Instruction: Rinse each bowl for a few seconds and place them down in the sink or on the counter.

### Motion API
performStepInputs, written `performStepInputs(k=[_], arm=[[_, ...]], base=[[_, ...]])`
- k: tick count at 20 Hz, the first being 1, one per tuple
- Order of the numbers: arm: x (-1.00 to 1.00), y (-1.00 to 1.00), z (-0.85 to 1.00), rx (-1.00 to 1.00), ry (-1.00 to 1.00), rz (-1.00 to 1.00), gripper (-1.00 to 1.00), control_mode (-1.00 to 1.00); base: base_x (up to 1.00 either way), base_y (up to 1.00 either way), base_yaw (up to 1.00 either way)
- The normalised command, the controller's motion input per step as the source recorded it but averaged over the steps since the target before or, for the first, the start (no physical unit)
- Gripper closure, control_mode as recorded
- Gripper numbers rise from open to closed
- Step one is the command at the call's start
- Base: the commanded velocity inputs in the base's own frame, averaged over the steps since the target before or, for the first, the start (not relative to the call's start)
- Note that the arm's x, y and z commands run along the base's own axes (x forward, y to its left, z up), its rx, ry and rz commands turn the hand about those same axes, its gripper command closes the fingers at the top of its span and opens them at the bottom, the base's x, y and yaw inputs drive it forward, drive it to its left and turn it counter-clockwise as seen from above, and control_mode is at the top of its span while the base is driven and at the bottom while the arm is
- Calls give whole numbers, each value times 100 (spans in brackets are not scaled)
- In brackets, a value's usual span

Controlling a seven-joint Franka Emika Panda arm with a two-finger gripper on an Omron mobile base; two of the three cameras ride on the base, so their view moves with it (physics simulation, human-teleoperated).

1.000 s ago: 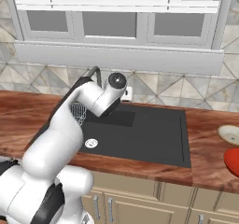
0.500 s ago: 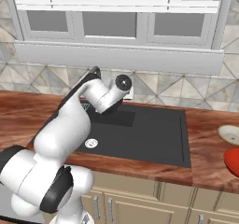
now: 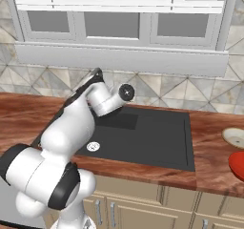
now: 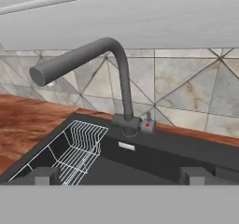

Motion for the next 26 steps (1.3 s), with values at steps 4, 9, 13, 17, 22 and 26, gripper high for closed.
performStepInputs(k=[4,9,13,17,22,26], arm=[[20,3,-15,1,-10,5,-100,-100],[18,3,-19,0,-5,3,-100,-100],[17,3,-19,0,-2,1,-100,-100],[11,2,-11,0,-1,0,-100,-100],[0,5,-12,2,-3,0,-100,-100],[0,12,-8,4,-10,0,-100,-100]], base=[[0,0,0],[0,0,0],[0,0,0],[0,0,0],[0,0,0],[0,0,0]])
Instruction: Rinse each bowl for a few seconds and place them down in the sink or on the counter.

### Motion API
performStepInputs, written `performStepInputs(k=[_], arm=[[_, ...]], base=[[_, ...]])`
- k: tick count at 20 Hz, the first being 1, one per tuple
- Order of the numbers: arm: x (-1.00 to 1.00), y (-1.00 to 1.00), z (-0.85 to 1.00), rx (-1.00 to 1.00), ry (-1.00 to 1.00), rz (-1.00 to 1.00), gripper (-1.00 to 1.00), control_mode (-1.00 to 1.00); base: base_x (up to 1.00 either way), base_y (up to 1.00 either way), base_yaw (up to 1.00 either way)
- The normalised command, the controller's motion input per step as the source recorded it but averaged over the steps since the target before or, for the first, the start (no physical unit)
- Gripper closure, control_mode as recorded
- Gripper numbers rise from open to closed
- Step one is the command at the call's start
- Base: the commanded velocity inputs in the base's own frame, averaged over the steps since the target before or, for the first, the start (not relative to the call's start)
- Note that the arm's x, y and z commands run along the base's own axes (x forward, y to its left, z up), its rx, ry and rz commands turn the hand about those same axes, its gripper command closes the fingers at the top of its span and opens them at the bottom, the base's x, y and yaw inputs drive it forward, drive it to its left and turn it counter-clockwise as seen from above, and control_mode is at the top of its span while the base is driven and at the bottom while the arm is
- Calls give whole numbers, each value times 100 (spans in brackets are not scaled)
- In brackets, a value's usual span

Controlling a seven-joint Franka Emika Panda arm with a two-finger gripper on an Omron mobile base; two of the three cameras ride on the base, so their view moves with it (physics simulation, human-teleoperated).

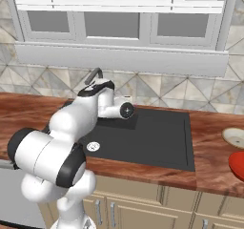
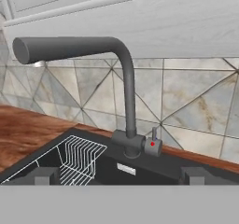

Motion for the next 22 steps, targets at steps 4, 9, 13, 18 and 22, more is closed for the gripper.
performStepInputs(k=[4,9,13,18,22], arm=[[1,14,0,2,-6,0,-100,-100],[1,12,0,0,-5,0,-100,-100],[0,5,0,0,-4,0,-100,-100],[7,8,0,0,-3,0,-100,-100],[18,7,0,1,0,0,-100,-100]], base=[[0,0,0],[0,0,0],[0,0,0],[0,0,0],[0,0,0]])
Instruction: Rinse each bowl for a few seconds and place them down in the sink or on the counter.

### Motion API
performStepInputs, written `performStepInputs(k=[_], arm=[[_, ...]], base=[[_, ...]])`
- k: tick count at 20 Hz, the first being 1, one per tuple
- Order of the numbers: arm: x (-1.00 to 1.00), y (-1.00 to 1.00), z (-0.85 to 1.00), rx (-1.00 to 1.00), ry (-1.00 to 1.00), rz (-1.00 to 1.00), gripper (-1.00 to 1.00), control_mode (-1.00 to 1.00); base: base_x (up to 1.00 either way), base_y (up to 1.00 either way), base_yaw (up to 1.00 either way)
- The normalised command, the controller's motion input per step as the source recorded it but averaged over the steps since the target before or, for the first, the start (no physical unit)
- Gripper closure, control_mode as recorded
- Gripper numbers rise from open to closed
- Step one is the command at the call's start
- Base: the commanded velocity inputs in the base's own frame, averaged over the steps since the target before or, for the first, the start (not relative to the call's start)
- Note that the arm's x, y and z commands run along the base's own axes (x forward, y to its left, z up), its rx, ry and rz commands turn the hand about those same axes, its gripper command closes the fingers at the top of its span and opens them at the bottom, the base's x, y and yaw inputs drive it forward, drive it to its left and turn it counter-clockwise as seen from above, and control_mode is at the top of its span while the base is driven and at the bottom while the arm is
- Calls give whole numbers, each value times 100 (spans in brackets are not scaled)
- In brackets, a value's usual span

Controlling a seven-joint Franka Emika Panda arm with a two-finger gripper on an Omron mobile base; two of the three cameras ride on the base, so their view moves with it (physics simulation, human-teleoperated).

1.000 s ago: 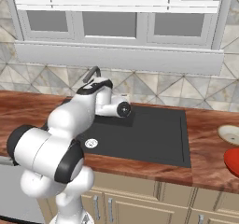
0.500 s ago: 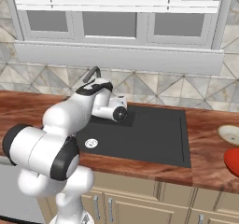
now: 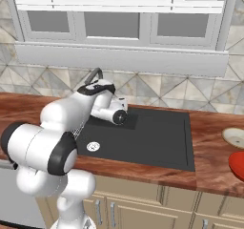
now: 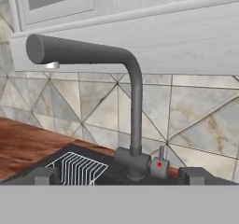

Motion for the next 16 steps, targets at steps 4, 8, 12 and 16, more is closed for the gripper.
performStepInputs(k=[4,8,12,16], arm=[[19,12,0,2,0,0,-100,-100],[22,5,-9,5,0,0,-100,-100],[23,1,-18,6,0,0,-100,-100],[27,4,-28,6,-1,0,-100,-100]], base=[[0,0,0],[0,0,0],[0,0,0],[0,0,0]])
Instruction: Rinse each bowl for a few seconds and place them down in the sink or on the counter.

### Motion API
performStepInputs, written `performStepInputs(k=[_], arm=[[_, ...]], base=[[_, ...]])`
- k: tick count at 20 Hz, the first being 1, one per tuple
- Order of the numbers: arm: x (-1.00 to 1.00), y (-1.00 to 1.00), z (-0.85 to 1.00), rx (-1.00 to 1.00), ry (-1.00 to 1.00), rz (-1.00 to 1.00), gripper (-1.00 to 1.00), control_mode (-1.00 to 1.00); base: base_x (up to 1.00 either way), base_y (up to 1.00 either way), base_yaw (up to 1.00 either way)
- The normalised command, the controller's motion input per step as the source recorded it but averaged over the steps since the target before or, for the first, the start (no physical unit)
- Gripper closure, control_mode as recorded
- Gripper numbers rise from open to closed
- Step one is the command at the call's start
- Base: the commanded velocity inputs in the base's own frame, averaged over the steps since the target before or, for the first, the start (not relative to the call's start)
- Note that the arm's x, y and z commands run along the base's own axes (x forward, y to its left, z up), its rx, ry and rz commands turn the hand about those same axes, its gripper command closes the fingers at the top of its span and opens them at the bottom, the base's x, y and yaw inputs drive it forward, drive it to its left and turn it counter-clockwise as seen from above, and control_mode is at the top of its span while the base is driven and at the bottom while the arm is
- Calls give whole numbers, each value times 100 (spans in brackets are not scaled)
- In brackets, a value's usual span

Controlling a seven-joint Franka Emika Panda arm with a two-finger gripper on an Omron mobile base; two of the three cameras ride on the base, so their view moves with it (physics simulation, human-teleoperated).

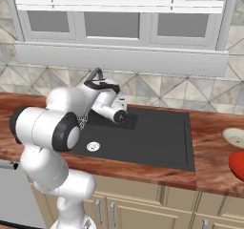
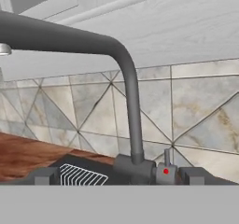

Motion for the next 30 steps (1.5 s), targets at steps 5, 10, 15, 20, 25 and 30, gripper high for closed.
performStepInputs(k=[5,10,15,20,25,30], arm=[[32,9,-26,5,-3,1,-100,-100],[32,11,-17,2,-5,0,-100,-100],[38,2,-16,2,-4,1,-100,-100],[38,-1,-12,3,-3,3,-100,-100],[41,-5,-9,3,-1,2,-100,-100],[50,-1,-14,1,0,0,-100,-100]], base=[[0,0,0],[0,0,0],[0,0,0],[0,0,0],[0,0,0],[0,0,0]])
